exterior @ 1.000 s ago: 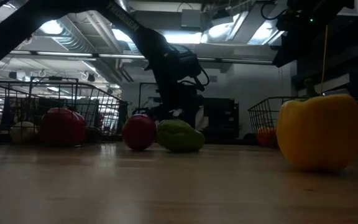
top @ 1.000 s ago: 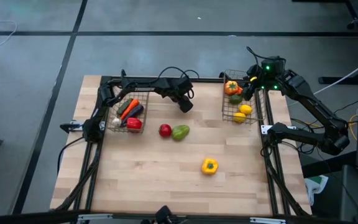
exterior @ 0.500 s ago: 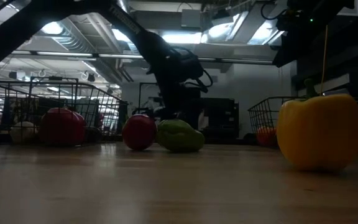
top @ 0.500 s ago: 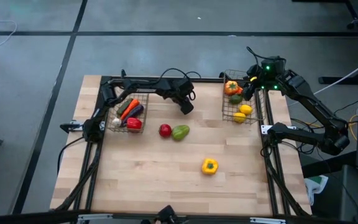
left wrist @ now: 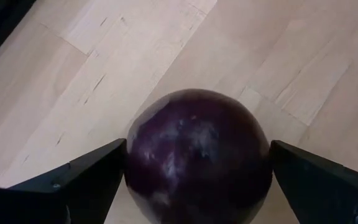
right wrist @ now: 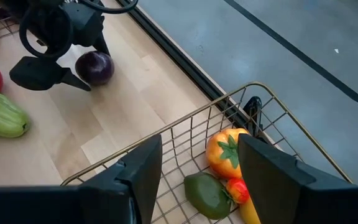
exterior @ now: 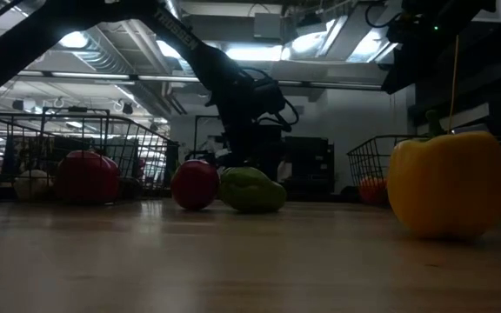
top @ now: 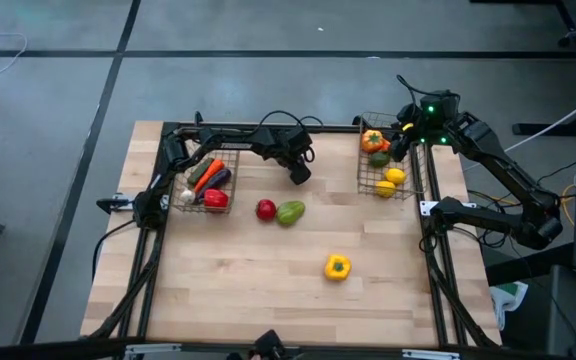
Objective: Sort produce into baskets
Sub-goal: Put the violet onion into the left gold wire basket
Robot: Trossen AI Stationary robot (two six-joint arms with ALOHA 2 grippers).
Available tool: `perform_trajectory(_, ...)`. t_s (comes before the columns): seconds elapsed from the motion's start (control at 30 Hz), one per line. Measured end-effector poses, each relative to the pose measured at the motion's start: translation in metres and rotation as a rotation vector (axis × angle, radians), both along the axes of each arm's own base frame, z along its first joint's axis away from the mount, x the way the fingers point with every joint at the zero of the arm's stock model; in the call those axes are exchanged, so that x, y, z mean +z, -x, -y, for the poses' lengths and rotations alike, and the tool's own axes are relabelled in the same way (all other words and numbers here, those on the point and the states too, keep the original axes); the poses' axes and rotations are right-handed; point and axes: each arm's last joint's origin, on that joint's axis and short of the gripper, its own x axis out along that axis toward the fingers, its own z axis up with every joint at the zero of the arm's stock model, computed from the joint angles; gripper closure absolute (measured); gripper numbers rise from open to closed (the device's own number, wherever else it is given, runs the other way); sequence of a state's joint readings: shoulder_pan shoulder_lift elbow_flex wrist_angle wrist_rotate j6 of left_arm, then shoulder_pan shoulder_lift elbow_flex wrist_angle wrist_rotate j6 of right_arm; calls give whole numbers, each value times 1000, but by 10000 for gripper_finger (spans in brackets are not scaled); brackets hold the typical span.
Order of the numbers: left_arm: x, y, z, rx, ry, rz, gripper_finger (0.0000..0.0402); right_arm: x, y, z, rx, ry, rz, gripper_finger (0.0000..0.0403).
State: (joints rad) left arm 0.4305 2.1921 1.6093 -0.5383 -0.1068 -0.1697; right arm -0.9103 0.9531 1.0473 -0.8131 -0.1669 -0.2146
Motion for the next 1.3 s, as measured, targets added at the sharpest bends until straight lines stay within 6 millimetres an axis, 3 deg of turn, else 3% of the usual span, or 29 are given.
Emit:
perform_trajectory(0.43,0,0,-1,29,10,9,78,0,0,0,1,0,0,194)
perform_trajectory(0.63,8,2,0,29,8,11,84,0,0,0,1,0,0,194)
perform_trajectory(0.97,72,19,8,-9,-14,-3,81,0,0,0,0,0,0,194)
perform_trajectory(1.3,145,63,28,-5,-29,0,80,0,0,0,0,0,0,194)
